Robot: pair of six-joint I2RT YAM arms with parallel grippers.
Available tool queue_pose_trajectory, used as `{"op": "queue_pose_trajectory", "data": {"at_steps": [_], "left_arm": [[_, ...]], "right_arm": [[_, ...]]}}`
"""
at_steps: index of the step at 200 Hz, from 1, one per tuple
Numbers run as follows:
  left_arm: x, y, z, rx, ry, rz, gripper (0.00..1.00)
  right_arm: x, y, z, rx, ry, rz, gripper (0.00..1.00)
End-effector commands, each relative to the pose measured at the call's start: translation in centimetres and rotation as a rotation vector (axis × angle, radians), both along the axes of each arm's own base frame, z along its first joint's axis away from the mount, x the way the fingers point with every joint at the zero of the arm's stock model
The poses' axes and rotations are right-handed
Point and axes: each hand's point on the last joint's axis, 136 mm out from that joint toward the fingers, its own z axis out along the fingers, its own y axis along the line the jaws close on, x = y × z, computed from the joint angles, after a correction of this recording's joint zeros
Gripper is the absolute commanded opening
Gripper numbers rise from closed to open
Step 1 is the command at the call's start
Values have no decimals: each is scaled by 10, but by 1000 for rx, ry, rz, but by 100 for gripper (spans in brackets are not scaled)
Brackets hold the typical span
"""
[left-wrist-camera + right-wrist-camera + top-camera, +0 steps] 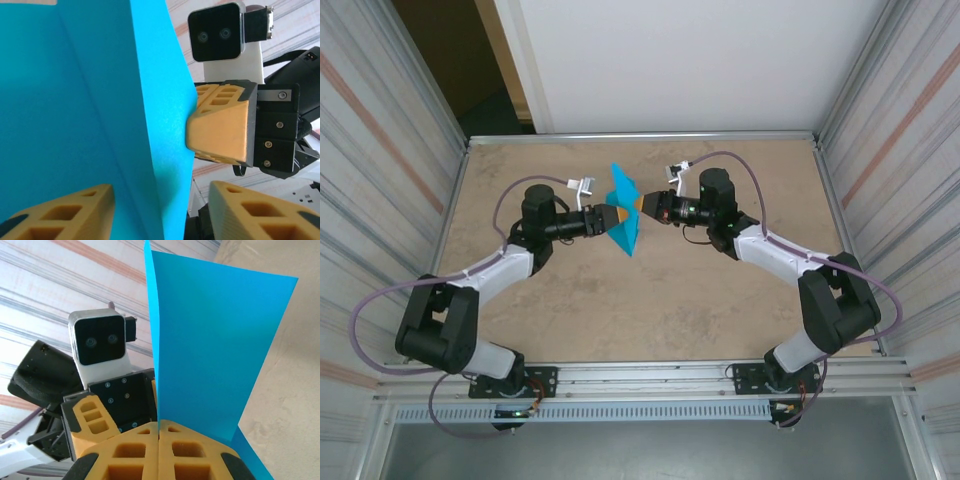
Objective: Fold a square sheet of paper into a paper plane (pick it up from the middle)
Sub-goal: Turn over the paper at the center of the table.
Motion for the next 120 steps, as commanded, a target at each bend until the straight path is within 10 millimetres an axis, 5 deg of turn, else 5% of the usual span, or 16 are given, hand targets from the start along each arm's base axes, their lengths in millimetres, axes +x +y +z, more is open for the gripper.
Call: {"op": "queue_pose_trajectory", "data": {"at_steps": [1, 80, 120], "left_arm": [[-5, -8, 30, -57, -94, -62, 47], [-3, -10, 31, -57, -85, -65, 18], [0, -9, 25, -31, -81, -49, 12]], "right_arm": [[-6, -4, 24, 61, -39, 14, 3], [-5, -10, 22, 67, -26, -3, 6], [0, -22, 8, -5, 12, -49, 33]]}}
